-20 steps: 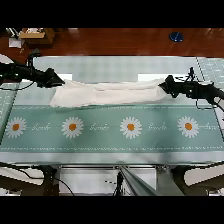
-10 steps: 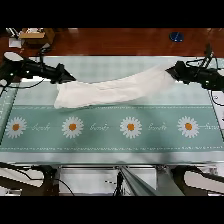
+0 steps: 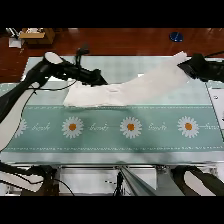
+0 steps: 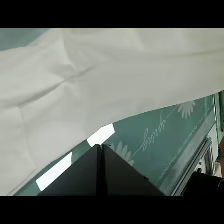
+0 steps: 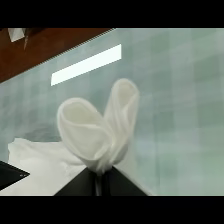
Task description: Fold the shirts.
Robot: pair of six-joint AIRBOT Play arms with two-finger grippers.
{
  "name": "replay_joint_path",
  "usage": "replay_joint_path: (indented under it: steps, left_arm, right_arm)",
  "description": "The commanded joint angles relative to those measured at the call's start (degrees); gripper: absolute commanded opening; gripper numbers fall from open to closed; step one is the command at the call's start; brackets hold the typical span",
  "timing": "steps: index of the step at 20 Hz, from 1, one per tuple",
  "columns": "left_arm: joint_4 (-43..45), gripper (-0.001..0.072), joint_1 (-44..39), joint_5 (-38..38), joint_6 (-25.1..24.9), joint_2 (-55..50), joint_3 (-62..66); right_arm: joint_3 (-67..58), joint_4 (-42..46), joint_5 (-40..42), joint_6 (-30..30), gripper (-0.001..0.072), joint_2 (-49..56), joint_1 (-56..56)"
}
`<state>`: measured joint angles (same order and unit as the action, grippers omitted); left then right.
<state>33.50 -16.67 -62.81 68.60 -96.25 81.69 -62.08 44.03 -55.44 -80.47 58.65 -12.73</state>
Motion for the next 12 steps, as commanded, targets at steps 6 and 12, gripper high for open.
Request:
replay_joint_path:
  steps: [6,12]
  left_arm:
    - [-1.4,0.0019,-17.2,11.0,3.3,-3.4,-0.1]
    - [-13.5,0.0019,-26.4,17.7,3.2,-9.1,0.0]
  right_arm:
    - [-0.1,7.8,-8.3,-10.8,0.0032,-12.7,0.1]
    - [0.0,11.0,-12.2,-14.5,0.0032,-18.0,0.1]
